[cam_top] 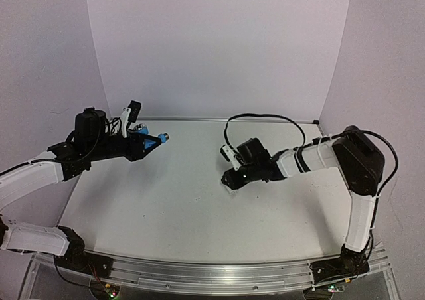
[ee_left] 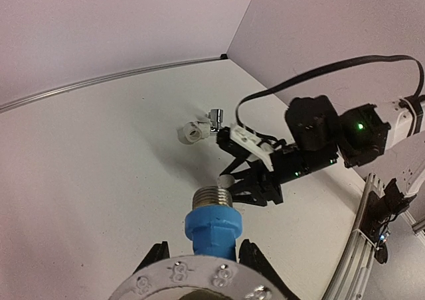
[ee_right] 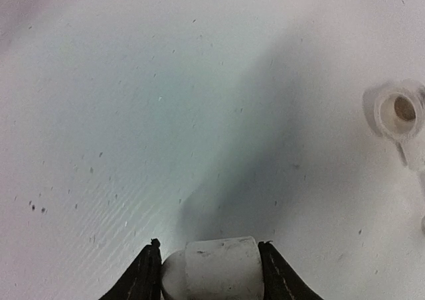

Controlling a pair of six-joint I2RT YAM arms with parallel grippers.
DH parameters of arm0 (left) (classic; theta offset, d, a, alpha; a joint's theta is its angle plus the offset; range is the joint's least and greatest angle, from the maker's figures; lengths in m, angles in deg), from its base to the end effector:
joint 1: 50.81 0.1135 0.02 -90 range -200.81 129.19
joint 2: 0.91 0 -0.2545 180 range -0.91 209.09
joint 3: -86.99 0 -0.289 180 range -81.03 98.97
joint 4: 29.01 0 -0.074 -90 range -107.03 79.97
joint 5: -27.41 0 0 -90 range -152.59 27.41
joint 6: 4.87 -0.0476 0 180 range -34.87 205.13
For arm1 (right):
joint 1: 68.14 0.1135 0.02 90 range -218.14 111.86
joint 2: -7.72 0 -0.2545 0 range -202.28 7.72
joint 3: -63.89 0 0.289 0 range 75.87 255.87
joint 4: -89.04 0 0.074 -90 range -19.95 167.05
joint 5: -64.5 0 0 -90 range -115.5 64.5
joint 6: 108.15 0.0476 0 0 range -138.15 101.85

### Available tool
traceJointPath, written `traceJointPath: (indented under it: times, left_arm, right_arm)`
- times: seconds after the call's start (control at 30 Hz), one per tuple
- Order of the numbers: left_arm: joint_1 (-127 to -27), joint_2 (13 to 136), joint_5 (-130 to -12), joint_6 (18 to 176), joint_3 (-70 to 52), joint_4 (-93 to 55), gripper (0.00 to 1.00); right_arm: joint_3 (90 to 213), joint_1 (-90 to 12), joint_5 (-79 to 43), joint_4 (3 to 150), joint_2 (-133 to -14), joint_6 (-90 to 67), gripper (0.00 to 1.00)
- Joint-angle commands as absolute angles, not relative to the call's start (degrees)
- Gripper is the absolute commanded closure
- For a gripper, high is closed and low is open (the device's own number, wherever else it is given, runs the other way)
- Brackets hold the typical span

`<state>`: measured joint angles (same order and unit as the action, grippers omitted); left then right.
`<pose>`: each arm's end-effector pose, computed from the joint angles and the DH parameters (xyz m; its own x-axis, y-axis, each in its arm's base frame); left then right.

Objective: Install the water faucets
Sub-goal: Pick up the adaptor from the center of the board, then adjust the adaptor at the center of the board, then pick up the adaptor from the center of the board.

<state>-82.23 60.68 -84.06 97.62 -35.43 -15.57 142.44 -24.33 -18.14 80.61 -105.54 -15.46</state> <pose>0.2470 -0.1713 0.2817 -0.4192 0.0202 -0.9077 0.7092 0.6315 -0.3135 0.3180 0.3135 0.0999 -0.5283 -0.4423 -0.7248 -0.7300 0.6725 0.1217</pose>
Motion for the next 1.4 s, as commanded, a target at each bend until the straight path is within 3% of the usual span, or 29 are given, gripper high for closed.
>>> traceJointPath:
  times: [0.0, 0.23, 0.37, 0.5, 0.57, 0.6, 0.67, 0.8, 0.9, 1.0, 1.07, 1.13, 1.37]
  left_arm:
    - [-81.8, 57.6, -84.7, 98.4, -35.4, -17.4, 1.0]
    - [-81.8, 54.5, -84.3, 97.7, -35.4, -15.4, 1.0]
    - [-81.8, 53.5, -84.0, 97.3, -35.1, -14.8, 1.0]
    - [-81.8, 54.8, -84.3, 97.3, -34.9, -14.8, 1.0]
    - [-81.8, 55.7, -85.1, 97.3, -34.5, -14.8, 1.0]
    - [-81.8, 56.1, -85.4, 97.3, -34.4, -14.9, 1.0]
    - [-81.8, 56.7, -85.5, 97.2, -34.4, -15.0, 1.0]
    - [-81.8, 57.5, -86.1, 96.9, -34.2, -15.0, 1.0]
    - [-81.8, 56.9, -86.4, 96.6, -34.4, -15.0, 1.0]
    - [-81.8, 56.3, -85.7, 96.2, -35.0, -15.0, 1.0]
    - [-81.8, 56.2, -85.4, 95.9, -35.3, -15.0, 1.0]
    - [-81.8, 56.2, -85.3, 95.7, -35.5, -15.0, 1.0]
    - [-81.8, 56.4, -86.4, 95.6, -35.7, -15.4, 1.0]
  right_arm:
    - [128.3, -23.2, -15.9, 135.6, -105.4, -11.2, 0.97]
    - [122.9, -19.3, -23.4, 168.1, -119.8, -15.4, 0.97]
    - [120.5, -15.2, -27.7, 171.5, -121.7, -21.8, 0.9]
    - [117.6, -14.4, -29.9, 171.1, -119.7, -20.1, 0.91]
    - [115.1, -13.9, -29.9, 170.3, -117.9, -18.6, 0.73]
    - [114.0, -13.5, -30.7, 170.1, -117.4, -18.7, 0.57]
    - [112.0, -12.8, -32.3, 170.2, -116.7, -19.1, 0.36]
    - [107.7, -12.4, -32.7, 168.4, -111.2, -18.8, 0.1]
    - [105.8, -12.4, -29.4, 152.4, -99.4, -20.6, 0.02]
    - [113.6, -12.5, -20.2, 116.2, -88.1, -28.2, 0.02]
    - [123.0, -12.5, -14.5, 89.0, -85.6, -34.9, 0.02]
    - [129.3, -12.6, -12.4, 71.9, -85.2, -43.3, 0.02]
    - [140.4, -16.3, -6.8, 59.6, -85.0, -65.3, 0.02]
